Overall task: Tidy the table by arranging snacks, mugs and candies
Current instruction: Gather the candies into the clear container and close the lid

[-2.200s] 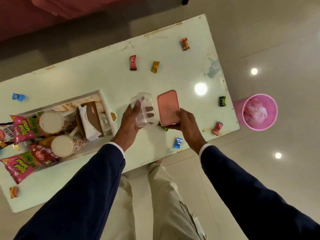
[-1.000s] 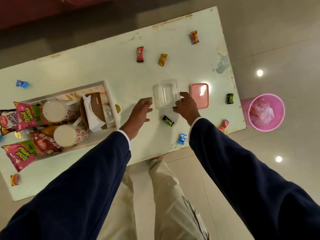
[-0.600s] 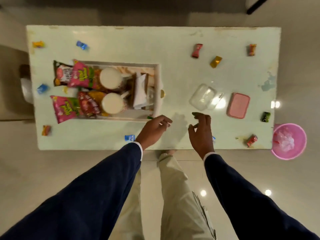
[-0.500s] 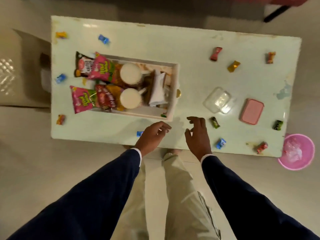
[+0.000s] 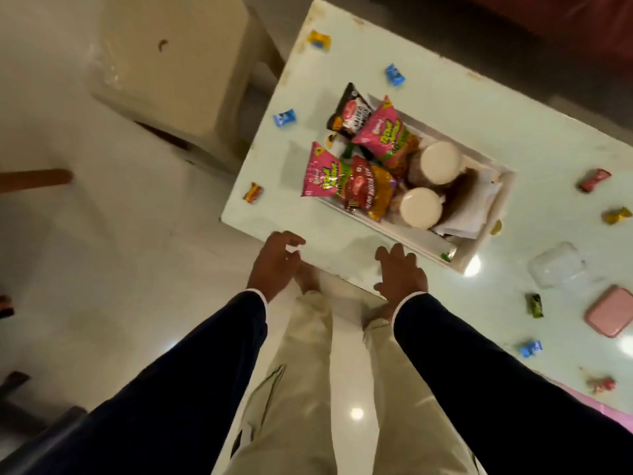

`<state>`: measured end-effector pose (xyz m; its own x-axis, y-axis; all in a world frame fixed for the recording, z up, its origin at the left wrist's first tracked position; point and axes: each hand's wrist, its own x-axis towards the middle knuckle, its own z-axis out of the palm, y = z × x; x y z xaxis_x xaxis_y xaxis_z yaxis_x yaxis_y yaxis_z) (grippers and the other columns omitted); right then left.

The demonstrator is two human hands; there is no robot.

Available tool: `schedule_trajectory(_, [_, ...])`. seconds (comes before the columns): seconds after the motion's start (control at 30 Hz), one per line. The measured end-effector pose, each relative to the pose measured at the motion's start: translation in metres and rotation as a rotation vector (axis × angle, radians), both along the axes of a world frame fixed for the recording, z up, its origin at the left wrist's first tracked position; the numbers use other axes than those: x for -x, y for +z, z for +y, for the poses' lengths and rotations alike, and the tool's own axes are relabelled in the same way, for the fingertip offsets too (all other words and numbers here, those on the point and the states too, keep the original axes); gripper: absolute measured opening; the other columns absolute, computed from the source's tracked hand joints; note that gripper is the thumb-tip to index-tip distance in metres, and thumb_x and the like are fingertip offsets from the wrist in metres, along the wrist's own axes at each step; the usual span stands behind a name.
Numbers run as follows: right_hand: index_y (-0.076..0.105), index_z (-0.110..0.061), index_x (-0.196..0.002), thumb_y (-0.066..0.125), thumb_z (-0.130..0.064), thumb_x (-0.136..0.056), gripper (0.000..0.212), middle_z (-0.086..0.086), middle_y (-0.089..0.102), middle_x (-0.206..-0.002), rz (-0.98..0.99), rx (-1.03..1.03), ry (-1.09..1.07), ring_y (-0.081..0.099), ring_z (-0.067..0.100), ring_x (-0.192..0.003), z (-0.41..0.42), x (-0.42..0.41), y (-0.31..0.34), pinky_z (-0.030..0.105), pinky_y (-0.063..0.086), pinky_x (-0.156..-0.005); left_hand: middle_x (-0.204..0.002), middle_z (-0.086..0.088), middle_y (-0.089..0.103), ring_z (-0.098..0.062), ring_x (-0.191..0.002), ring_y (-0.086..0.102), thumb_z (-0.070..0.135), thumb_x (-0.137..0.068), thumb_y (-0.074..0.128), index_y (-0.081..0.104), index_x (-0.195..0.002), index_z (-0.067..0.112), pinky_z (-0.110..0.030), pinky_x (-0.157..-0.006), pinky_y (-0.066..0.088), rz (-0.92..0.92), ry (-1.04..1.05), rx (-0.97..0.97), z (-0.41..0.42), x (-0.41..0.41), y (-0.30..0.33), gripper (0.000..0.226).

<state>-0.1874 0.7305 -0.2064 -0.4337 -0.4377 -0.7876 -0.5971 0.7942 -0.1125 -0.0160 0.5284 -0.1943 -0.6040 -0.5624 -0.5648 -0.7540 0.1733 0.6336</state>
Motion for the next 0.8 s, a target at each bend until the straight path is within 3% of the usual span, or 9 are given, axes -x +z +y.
schedule_trajectory(0.1, [0.04,-0.024,-0.133,0.067,-0.007,-0.085,0.057,0.011,0.038,-0.125,0.027,-0.006,-0.022,0.05,0.034,-0.11,0.0,-0.008,-0.015,0.044,0.052,-0.074,-0.126,-0.004,0.051,-0.016,-0.086,0.061,0.004,-0.087,0.063,0.058,-0.123,0.018,-0.04,-0.086,0.055,0.001,0.025,0.067,-0.038,-0.012,-0.003,0.039])
schedule_trajectory(0.2, [0.047,-0.018,-0.125,0.057,-0.001,-0.086,0.044,0.013,0.043,-0.116,-0.016,0.057,-0.014,0.054,0.036,-0.103,-0.002,-0.006,-0.026,0.045,0.052,-0.081,-0.136,-0.006,0.041,-0.023,-0.09,0.062,0.011,-0.085,0.067,0.047,-0.134,0.016,-0.043,-0.085,0.056,-0.028,0.084,0.159,-0.073,-0.018,-0.011,0.053])
schedule_trajectory(0.37, [0.057,-0.013,-0.098,0.071,-0.009,-0.074,0.029,0.007,0.055,-0.094,-0.135,0.098,-0.211,0.059,0.031,-0.088,-0.023,0.005,-0.026,0.035,0.049,-0.076,-0.137,-0.005,0.042,-0.033,-0.1,0.064,0.023,-0.084,0.071,0.042,-0.136,0.021,-0.051,-0.087,0.053,-0.142,0.074,0.266,-0.115,-0.014,-0.028,0.06])
schedule_trajectory(0.5, [0.066,-0.015,-0.091,0.07,-0.007,-0.08,0.014,0.002,0.067,-0.082,-0.252,0.225,-0.452,0.064,0.013,-0.077,-0.06,0.007,-0.015,0.02,0.048,-0.067,-0.127,-0.006,0.053,-0.032,-0.104,0.063,0.038,-0.089,0.065,0.045,-0.133,0.025,-0.049,-0.088,0.048,-0.235,-0.044,0.419,-0.132,0.008,-0.038,0.05])
schedule_trajectory(0.57, [0.069,-0.013,-0.094,0.07,-0.008,-0.086,0.009,-0.003,0.065,-0.075,-0.348,0.287,-0.548,0.061,0.007,-0.07,-0.08,0.005,-0.009,0.014,0.047,-0.063,-0.122,-0.006,0.056,-0.034,-0.1,0.064,0.036,-0.092,0.06,0.049,-0.125,0.023,-0.047,-0.087,0.045,-0.276,-0.078,0.417,-0.134,0.019,-0.045,0.037])
schedule_trajectory(0.67, [0.07,-0.008,-0.106,0.07,-0.013,-0.091,0.016,0.001,0.067,-0.075,-0.62,0.365,-0.818,0.061,0.011,-0.069,-0.098,0.004,0.001,0.025,0.05,-0.062,-0.112,-0.008,0.06,-0.035,-0.093,0.063,0.029,-0.096,0.057,0.052,-0.111,0.016,-0.044,-0.086,0.045,-0.27,-0.065,0.387,-0.132,0.026,-0.056,0.02])
schedule_trajectory(0.8, [0.069,-0.002,-0.116,0.069,-0.01,-0.093,0.025,0.0,0.068,-0.08,-0.854,0.481,-1.053,0.061,0.009,-0.07,-0.094,0.012,0.009,0.022,0.054,-0.065,-0.103,-0.011,0.064,-0.028,-0.096,0.062,0.026,-0.088,0.069,0.064,-0.1,0.011,-0.031,-0.08,0.043,-0.192,-0.043,0.138,-0.126,0.028,-0.063,0.02])
